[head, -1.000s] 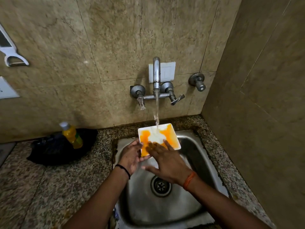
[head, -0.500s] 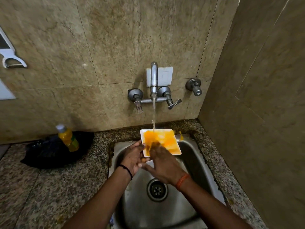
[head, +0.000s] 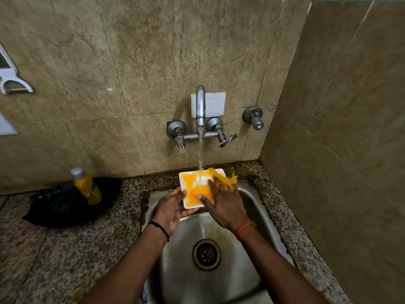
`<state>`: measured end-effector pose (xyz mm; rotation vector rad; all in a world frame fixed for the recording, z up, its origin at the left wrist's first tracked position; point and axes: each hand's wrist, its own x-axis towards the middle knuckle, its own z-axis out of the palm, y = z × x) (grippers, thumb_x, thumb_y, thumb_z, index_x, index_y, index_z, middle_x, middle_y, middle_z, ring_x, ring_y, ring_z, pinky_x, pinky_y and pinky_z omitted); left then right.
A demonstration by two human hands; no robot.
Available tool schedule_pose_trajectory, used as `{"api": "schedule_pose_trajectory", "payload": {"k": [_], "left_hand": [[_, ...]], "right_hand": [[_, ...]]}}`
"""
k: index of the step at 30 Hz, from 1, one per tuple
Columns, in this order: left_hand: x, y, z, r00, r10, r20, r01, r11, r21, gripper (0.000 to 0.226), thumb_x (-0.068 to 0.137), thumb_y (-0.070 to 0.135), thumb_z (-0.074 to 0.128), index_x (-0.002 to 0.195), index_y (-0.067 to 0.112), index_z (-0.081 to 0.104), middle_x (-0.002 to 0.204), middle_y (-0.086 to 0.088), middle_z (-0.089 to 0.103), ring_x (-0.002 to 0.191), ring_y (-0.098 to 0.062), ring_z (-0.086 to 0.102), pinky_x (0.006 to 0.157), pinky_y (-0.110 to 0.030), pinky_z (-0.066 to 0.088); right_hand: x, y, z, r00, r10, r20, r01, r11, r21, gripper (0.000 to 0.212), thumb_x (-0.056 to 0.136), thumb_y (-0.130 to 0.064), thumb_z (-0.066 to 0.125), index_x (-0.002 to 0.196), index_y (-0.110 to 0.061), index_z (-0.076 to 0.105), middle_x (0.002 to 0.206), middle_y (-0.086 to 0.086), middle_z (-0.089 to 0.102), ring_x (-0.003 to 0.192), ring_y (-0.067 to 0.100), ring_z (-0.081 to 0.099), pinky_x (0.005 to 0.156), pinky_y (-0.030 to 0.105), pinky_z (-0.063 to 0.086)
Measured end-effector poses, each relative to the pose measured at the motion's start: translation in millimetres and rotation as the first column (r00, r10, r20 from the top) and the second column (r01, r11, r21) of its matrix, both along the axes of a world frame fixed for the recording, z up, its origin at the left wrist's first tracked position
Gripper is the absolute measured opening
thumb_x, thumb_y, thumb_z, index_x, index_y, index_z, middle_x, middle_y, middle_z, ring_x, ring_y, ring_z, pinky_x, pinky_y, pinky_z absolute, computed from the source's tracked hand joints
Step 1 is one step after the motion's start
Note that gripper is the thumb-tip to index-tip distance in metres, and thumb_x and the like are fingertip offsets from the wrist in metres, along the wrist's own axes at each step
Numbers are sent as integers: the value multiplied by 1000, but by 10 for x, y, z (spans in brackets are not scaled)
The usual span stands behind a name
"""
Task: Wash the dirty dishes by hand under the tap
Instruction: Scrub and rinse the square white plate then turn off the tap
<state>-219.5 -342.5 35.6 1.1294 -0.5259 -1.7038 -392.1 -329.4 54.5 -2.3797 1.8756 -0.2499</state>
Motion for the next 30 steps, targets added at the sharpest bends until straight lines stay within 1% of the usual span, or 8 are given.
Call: {"api": "schedule_pose_trajectory", "payload": {"k": [5,9,14,19,22,25,27,30], "left_hand": [[63,16,39,1000,8,23,-8,1000,18,19,96,8,50,108,13,63,89,-8,75,74,-23,73,57,-37,60],[66,36,71,999,42,5,-42,997,60,17,96,8,52,109,11,61,100,-12,70,90,-29,67,59,-39,61],[169,27,86,996,59,61,-64,994,87,17,94,11,54,111,9,59,90,-12,71,80,-26,68,53,-36,59],[102,-14,126,997,65,40,-69,990,123,20,92,14,60,109,5,62,80,-11,74,71,-23,70,49,-28,56],[67,-66,174,994,40,99,-55,988,143,27,93,33,57,105,9,64,84,-11,73,70,-21,72,48,-23,53],[-29,-125,224,956,-1,295,-15,999,50,39,94,43,52,119,15,62,102,-8,71,90,-22,67,70,-33,53],[-130,-156,262,884,32,467,12,996,-89,41,95,39,54,131,20,56,124,-10,63,105,-25,62,89,-42,52],[-265,-132,270,552,56,832,259,937,-235,64,93,46,54,149,28,30,153,-9,30,136,-28,36,112,-39,31]], "right_hand": [[14,201,-182,966,258,21,-258,966,-1,73,90,-73,20,153,-35,20,162,-1,15,151,14,6,123,43,-4],[-209,110,-111,993,74,-97,-83,993,-89,61,97,-40,41,153,-27,21,162,-2,20,150,28,14,120,48,-5],[-259,284,-247,973,222,66,-203,955,-217,55,93,-11,52,143,-33,44,151,-5,42,142,33,35,122,49,12],[-490,126,-186,968,195,160,-125,923,-365,33,89,-15,64,119,-29,68,131,-6,63,136,23,44,118,49,24],[-524,30,-145,932,232,279,-149,946,-288,22,95,-29,57,113,-25,70,129,-4,63,133,11,46,118,36,28],[-427,-32,-12,634,-12,774,-46,998,53,22,93,-27,62,109,-15,72,108,-2,73,101,9,66,90,34,53],[-315,-109,36,371,-167,914,9,984,176,20,92,-18,63,104,-4,71,94,2,72,82,11,67,73,32,53],[-155,-186,49,-21,-392,920,-18,920,391,27,93,-18,60,112,1,66,96,12,71,76,16,67,63,28,54]]}}
